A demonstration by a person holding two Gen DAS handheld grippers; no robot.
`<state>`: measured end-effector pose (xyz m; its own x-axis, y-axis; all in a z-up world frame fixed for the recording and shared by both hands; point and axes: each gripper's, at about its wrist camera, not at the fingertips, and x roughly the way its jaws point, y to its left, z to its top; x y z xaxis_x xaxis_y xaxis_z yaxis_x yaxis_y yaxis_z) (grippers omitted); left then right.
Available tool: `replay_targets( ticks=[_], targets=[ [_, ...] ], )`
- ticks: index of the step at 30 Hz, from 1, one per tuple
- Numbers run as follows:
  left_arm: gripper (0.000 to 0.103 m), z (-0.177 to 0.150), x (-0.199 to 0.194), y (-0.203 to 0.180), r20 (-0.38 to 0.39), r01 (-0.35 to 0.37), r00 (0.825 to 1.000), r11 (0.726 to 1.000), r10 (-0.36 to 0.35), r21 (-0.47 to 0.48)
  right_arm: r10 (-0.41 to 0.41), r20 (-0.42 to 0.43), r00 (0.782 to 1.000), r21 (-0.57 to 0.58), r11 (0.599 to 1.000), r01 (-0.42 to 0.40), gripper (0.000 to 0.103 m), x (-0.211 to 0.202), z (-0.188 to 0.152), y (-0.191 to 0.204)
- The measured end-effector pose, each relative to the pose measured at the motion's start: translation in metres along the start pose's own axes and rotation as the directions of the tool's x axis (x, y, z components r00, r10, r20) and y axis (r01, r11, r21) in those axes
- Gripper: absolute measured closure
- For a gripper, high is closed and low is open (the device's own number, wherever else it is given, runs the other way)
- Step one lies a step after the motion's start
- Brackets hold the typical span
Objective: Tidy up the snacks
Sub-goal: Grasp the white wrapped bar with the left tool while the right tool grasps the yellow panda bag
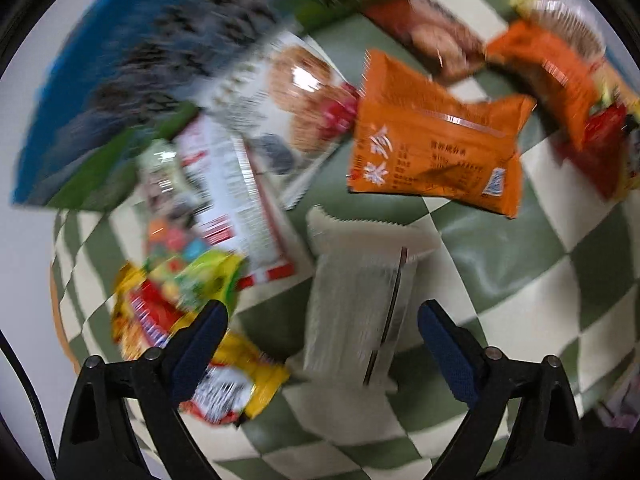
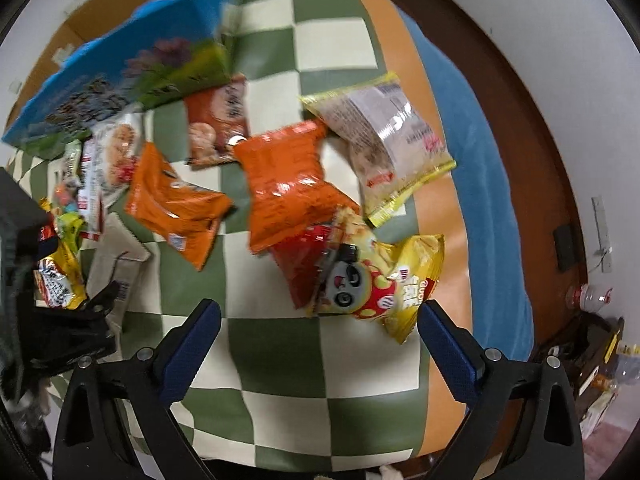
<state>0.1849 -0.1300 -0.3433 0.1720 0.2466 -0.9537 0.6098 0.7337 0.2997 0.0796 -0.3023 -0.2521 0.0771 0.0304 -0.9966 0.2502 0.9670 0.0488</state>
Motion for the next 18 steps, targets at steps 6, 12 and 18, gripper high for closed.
replay_targets(
  ticks=[6,12,18],
  targets=[
    [0.055,0.005,0.016,0.003,-0.040,0.096,0.994,0.990,-0.101,-0.104,0.033,-0.042,0.999,0.063,0.998,-0.030,0.003,0.021,0.006,-0.035],
    [0.056,-0.028,0.021,0.024,-0.095,0.174,0.970,0.913,-0.223,-0.369,0.118,-0.060,0.991,0.153,0.982,-0.108,0.004,0.038,0.018,-0.068],
    [0.053,-0.054,0.025,0.030,-0.094,0.211,0.955,0.867,-0.282,-0.451,-0.135,0.025,0.990,-0.378,0.916,0.135,0.009,0.032,0.013,-0.023]
  ],
)
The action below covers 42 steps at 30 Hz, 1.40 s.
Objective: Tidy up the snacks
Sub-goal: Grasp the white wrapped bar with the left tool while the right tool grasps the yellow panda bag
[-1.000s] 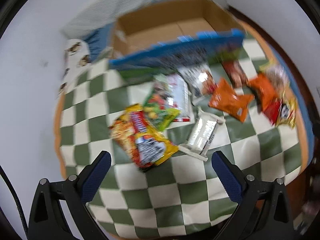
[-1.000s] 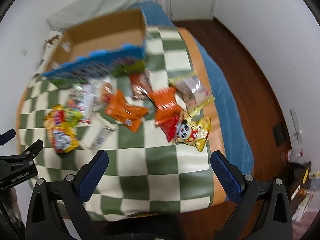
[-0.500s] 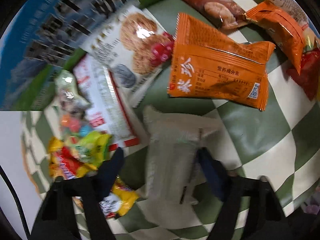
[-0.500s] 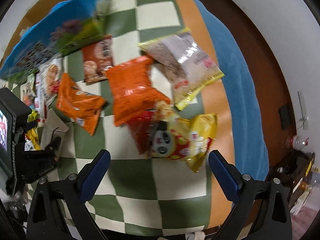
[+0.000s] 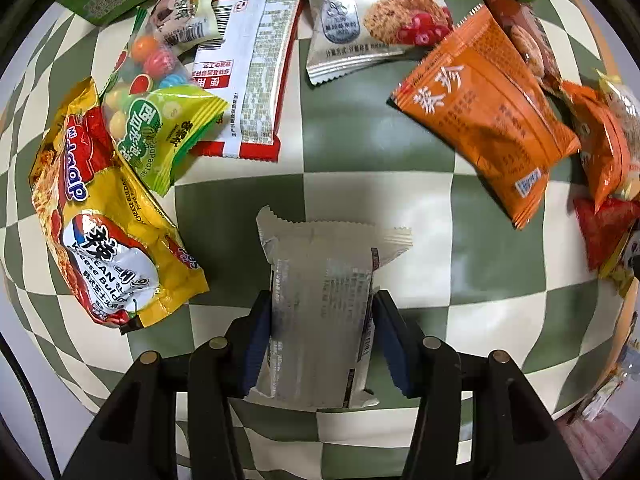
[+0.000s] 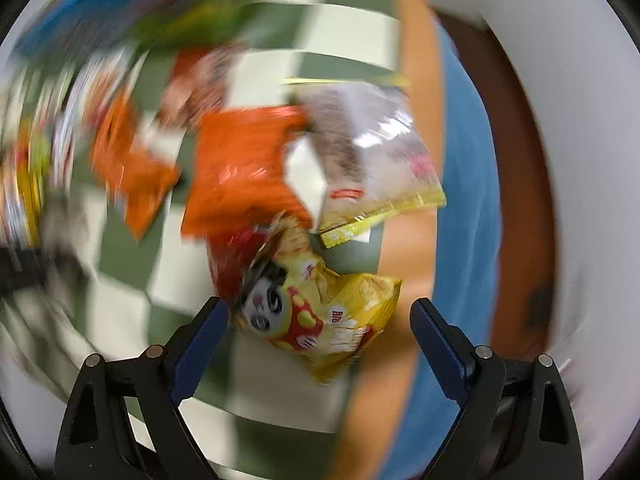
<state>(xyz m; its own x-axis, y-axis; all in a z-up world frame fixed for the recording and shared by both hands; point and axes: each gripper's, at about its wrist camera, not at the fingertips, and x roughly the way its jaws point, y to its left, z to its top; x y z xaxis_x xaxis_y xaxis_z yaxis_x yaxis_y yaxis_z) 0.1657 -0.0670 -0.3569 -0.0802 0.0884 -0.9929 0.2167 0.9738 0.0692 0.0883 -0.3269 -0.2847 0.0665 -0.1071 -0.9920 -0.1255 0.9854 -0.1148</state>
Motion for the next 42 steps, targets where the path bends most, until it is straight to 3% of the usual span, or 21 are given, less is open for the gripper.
replay_targets(
  ticks=[4,6,9,11,13,15,16,19,20,21,24,26,28,31,33,36,39,42],
  targets=[
    [0.047,-0.006,0.019,-0.012,0.001,-0.014,1.000,0.999,0.014,0.044,-0.116,-0.035,0.993,-0.211,0.972,0.106,0.014,0.015,0.000,0.017],
    [0.047,-0.009,0.030,-0.019,0.001,-0.022,1.000,0.998,0.022,0.051,-0.123,-0.067,0.990,-0.226,0.968,0.105,0.033,0.028,0.001,0.015],
    [0.046,-0.008,0.039,-0.022,0.007,-0.007,1.000,0.999,0.007,0.041,-0.046,-0.125,0.991,-0.105,0.994,0.033,0.043,0.041,0.005,-0.003],
    [0.046,0.003,0.040,-0.022,0.008,0.008,1.000,0.999,-0.008,0.032,0.090,-0.159,0.983,0.082,0.994,-0.077,0.048,0.045,0.005,-0.027],
    [0.044,0.000,0.041,-0.002,0.001,0.024,1.000,0.999,-0.024,0.023,0.239,-0.177,0.955,0.270,0.945,-0.187,0.049,0.049,-0.001,-0.052],
    [0.043,-0.005,0.045,0.009,-0.010,0.044,0.999,0.999,-0.044,0.010,0.388,-0.199,0.900,0.426,0.861,-0.277,0.054,0.057,-0.012,-0.069],
    [0.043,-0.005,0.051,0.017,-0.012,0.053,0.999,0.999,-0.053,0.003,0.448,-0.204,0.871,0.478,0.822,-0.310,0.054,0.061,-0.017,-0.074],
    [0.043,-0.011,0.054,0.025,-0.008,0.062,0.998,0.998,-0.062,-0.007,0.531,-0.196,0.824,0.535,0.762,-0.364,0.054,0.064,-0.026,-0.077],
    [0.043,-0.014,0.053,0.027,-0.006,0.063,0.998,0.998,-0.063,-0.009,0.529,-0.195,0.826,0.535,0.764,-0.362,0.053,0.062,-0.034,-0.076],
    [0.043,-0.015,0.054,0.028,-0.006,0.065,0.998,0.998,-0.065,-0.011,0.495,-0.197,0.846,0.508,0.790,-0.344,0.049,0.058,-0.039,-0.073],
    [0.043,-0.021,0.051,0.031,0.001,0.069,0.998,0.998,-0.069,-0.010,0.280,-0.176,0.944,0.352,0.913,-0.205,0.031,0.024,-0.034,-0.065],
    [0.043,-0.034,0.037,0.027,0.000,0.063,0.998,0.998,-0.063,-0.001,0.170,-0.116,0.979,0.239,0.961,-0.139,0.028,0.001,-0.034,-0.058],
    [0.043,-0.040,0.032,0.025,0.002,0.056,0.998,0.998,-0.056,0.013,0.128,-0.076,0.989,0.166,0.980,-0.114,0.022,-0.013,-0.031,-0.053],
    [0.043,-0.050,0.023,0.020,0.012,0.033,0.999,0.999,-0.033,0.035,-0.011,-0.026,1.000,-0.030,0.999,0.011,0.017,-0.021,-0.023,-0.038],
    [0.043,-0.053,0.022,0.017,0.018,0.021,1.000,0.999,-0.021,0.044,-0.108,0.004,0.994,-0.189,0.976,0.107,0.017,-0.016,-0.015,-0.023],
    [0.043,-0.056,0.020,0.013,0.021,0.007,1.000,0.999,-0.008,0.048,-0.130,-0.053,0.990,-0.325,0.940,0.106,0.017,0.007,-0.006,-0.005],
    [0.043,-0.057,0.019,0.012,0.021,0.009,1.000,0.999,-0.010,0.047,-0.031,-0.142,0.989,-0.244,0.970,-0.005,0.027,0.023,0.000,-0.025],
    [0.043,-0.059,0.019,0.011,0.018,0.027,0.999,0.999,-0.028,0.036,0.136,-0.184,0.973,0.038,0.991,-0.131,0.033,0.030,0.012,-0.062]
  ],
)
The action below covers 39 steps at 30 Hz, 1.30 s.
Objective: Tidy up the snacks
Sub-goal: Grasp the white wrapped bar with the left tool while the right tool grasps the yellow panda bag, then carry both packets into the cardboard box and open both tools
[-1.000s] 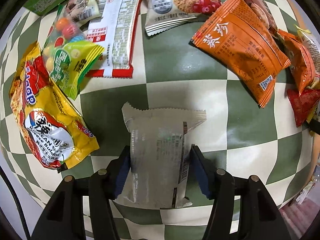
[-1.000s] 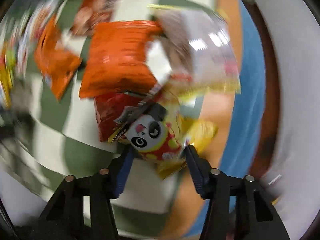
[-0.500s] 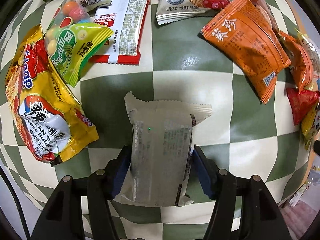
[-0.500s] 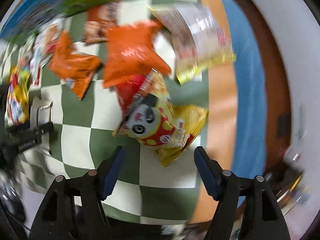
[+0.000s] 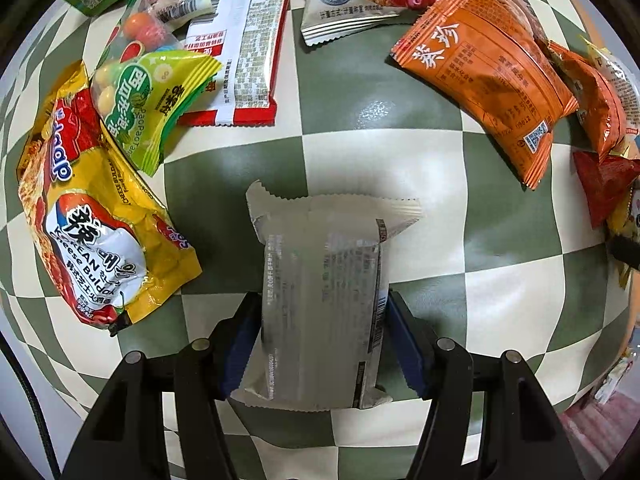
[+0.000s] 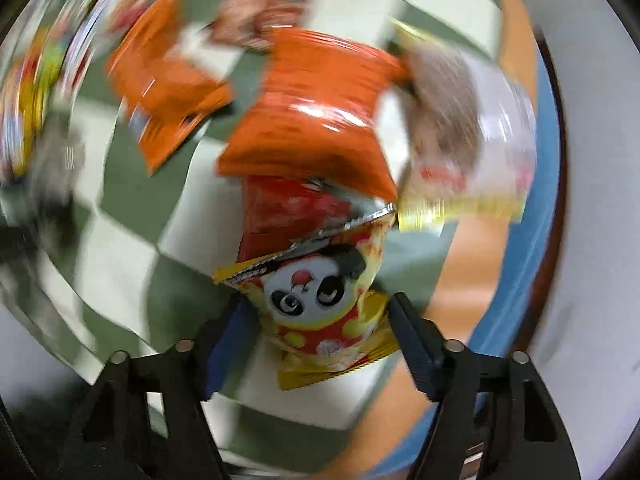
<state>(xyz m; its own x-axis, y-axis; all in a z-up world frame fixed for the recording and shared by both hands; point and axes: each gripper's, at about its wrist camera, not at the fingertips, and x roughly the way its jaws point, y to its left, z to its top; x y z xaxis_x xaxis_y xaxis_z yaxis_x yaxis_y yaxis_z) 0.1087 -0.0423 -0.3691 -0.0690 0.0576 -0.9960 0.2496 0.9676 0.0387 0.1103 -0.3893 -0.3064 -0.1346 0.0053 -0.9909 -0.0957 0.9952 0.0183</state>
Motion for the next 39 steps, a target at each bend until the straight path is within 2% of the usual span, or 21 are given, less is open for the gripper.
replay_targets(
  ticks=[1,2,4,7,9,10,12,15,16,18,20,24,29,32,33,35,36,37,38,39],
  targets=[
    [0.043,0.002,0.003,0.001,-0.001,0.008,1.000,1.000,-0.008,-0.005,0.079,-0.013,0.997,0.102,0.992,-0.078,0.035,-0.004,-0.006,-0.028],
    [0.042,0.001,0.003,0.003,-0.002,0.017,1.000,1.000,-0.017,-0.009,0.175,-0.034,0.984,0.227,0.960,-0.163,0.037,-0.003,-0.010,-0.048],
    [0.041,0.002,0.005,0.005,-0.005,0.031,1.000,0.999,-0.031,-0.020,0.280,-0.044,0.959,0.351,0.903,-0.248,0.037,-0.001,-0.016,-0.073],
    [0.041,0.004,0.007,0.005,-0.011,0.048,0.999,0.998,-0.048,-0.039,0.351,-0.045,0.935,0.420,0.856,-0.302,0.036,0.001,-0.020,-0.089],
    [0.041,0.007,0.008,0.009,-0.007,0.058,0.998,0.997,-0.059,-0.052,0.294,-0.044,0.955,0.390,0.885,-0.254,0.024,-0.005,-0.033,-0.089],
    [0.043,0.008,0.007,0.010,0.001,0.065,0.998,0.996,-0.065,-0.060,0.252,-0.040,0.967,0.373,0.902,-0.219,0.021,-0.009,-0.038,-0.082],
    [0.044,0.008,0.006,0.014,0.019,0.071,0.997,0.995,-0.070,-0.071,0.185,-0.024,0.982,0.331,0.929,-0.167,0.021,-0.022,-0.052,-0.066],
    [0.045,0.007,0.001,0.018,0.045,0.061,0.997,0.995,-0.057,-0.085,0.140,-0.021,0.990,0.332,0.935,-0.125,0.022,-0.024,-0.058,-0.071],
    [0.045,0.006,0.000,0.018,0.051,0.055,0.997,0.995,-0.051,-0.087,0.136,-0.020,0.991,0.347,0.930,-0.120,0.023,-0.023,-0.060,-0.070],
    [0.046,0.002,-0.005,0.019,0.061,0.043,0.997,0.994,-0.037,-0.100,0.122,0.007,0.993,0.388,0.915,-0.115,0.034,-0.025,-0.066,-0.082],
    [0.046,-0.003,-0.012,0.020,0.070,0.044,0.997,0.992,-0.036,-0.118,0.116,0.041,0.992,0.411,0.903,-0.123,0.039,-0.028,-0.072,-0.081],
    [0.046,-0.011,-0.029,0.027,0.090,0.043,0.996,0.989,-0.030,-0.144,0.104,0.084,0.991,0.422,0.897,-0.130,0.049,-0.033,-0.096,-0.061],
    [0.046,-0.020,-0.059,0.030,0.120,0.073,0.991,0.987,-0.056,-0.142,0.139,0.129,0.982,0.426,0.886,-0.182,0.050,-0.056,-0.112,-0.066],
    [0.046,-0.022,-0.091,0.039,0.154,0.138,0.981,0.982,-0.117,-0.133,0.192,0.170,0.967,0.427,0.870,-0.248,0.050,-0.076,-0.120,-0.062],
    [0.046,-0.023,-0.101,0.043,0.168,0.156,0.977,0.979,-0.134,-0.128,0.207,0.192,0.959,0.422,0.865,-0.271,0.050,-0.082,-0.107,-0.042],
    [0.046,-0.020,-0.128,0.050,0.200,0.196,0.965,0.974,-0.171,-0.114,0.233,0.246,0.941,0.404,0.858,-0.318,0.050,-0.110,-0.112,-0.034],
    [0.046,-0.015,-0.146,0.052,0.221,0.219,0.956,0.970,-0.192,-0.102,0.245,0.271,0.931,0.394,0.854,-0.339,0.050,-0.123,-0.116,-0.006],
    [0.046,-0.011,-0.160,0.054,0.238,0.230,0.950,0.969,-0.203,-0.092,0.260,0.304,0.917,0.380,0.849,-0.367,0.050,-0.142,-0.114,-0.006],
    [0.046,-0.005,-0.174,0.053,0.253,0.237,0.945,0.968,-0.210,-0.082,0.268,0.327,0.906,0.368,0.847,-0.383,0.050,-0.146,-0.112,0.022],
    [0.046,0.005,-0.194,0.054,0.274,0.247,0.936,0.967,-0.221,-0.066,0.278,0.349,0.895,0.350,0.847,-0.400,0.050,-0.155,-0.108,0.033]
  ],
)
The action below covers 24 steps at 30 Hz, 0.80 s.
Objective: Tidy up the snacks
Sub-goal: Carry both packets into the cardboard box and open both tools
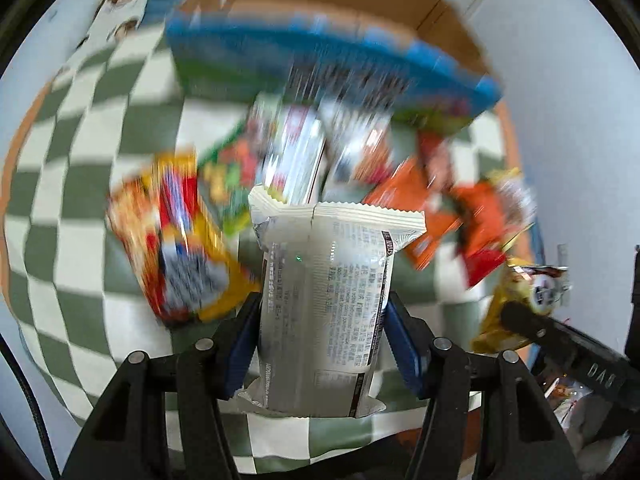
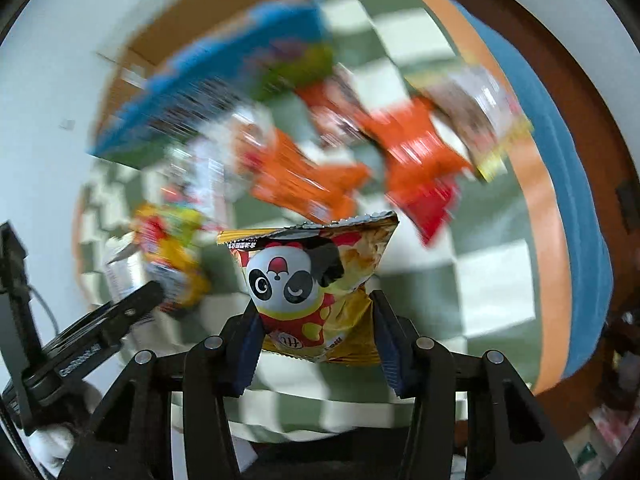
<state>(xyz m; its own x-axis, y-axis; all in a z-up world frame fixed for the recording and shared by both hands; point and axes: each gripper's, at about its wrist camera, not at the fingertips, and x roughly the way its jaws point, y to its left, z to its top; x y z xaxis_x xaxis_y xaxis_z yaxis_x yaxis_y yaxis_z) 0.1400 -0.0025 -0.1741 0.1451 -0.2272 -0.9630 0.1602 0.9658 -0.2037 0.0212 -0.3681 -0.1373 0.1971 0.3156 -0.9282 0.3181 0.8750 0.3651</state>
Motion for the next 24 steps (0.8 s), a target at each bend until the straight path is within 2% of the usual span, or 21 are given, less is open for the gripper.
replay_targets(
  ticks=[2,4,6,10,16,20,24],
  targets=[
    [0.046,0.022,-0.019,-0.004,0.027,0.009,1.000,1.000,-0.009,0.009,0.033,0.031,0.999,-0.027,0.999,-0.032,0.050,-0.011,0.010,0.038],
    [0.045,0.052,-0.035,-0.003,0.052,0.021,0.998,1.000,-0.022,0.018,0.054,0.058,0.997,-0.057,0.997,-0.051,0.050,0.003,0.023,0.089],
    [0.045,0.090,-0.047,0.001,0.082,0.022,0.996,1.000,-0.023,0.008,0.069,0.082,0.994,-0.088,0.994,-0.062,0.050,0.016,0.047,0.135],
    [0.045,0.164,-0.048,-0.001,0.116,-0.014,0.993,1.000,0.016,-0.020,0.061,0.101,0.993,-0.143,0.989,-0.046,0.050,0.040,0.117,0.183],
    [0.045,0.266,-0.001,0.013,0.044,-0.028,0.999,0.997,0.031,-0.075,0.032,0.051,0.998,-0.195,0.981,-0.022,0.050,0.083,0.223,0.215],
    [0.045,0.310,0.050,0.026,-0.037,-0.035,0.999,0.994,0.032,-0.103,0.006,0.006,1.000,-0.209,0.978,-0.004,0.050,0.134,0.286,0.224],
    [0.045,0.339,0.085,0.033,-0.086,-0.054,0.995,0.993,0.045,-0.106,-0.025,-0.039,0.999,-0.222,0.975,0.016,0.050,0.174,0.324,0.227]
  ],
)
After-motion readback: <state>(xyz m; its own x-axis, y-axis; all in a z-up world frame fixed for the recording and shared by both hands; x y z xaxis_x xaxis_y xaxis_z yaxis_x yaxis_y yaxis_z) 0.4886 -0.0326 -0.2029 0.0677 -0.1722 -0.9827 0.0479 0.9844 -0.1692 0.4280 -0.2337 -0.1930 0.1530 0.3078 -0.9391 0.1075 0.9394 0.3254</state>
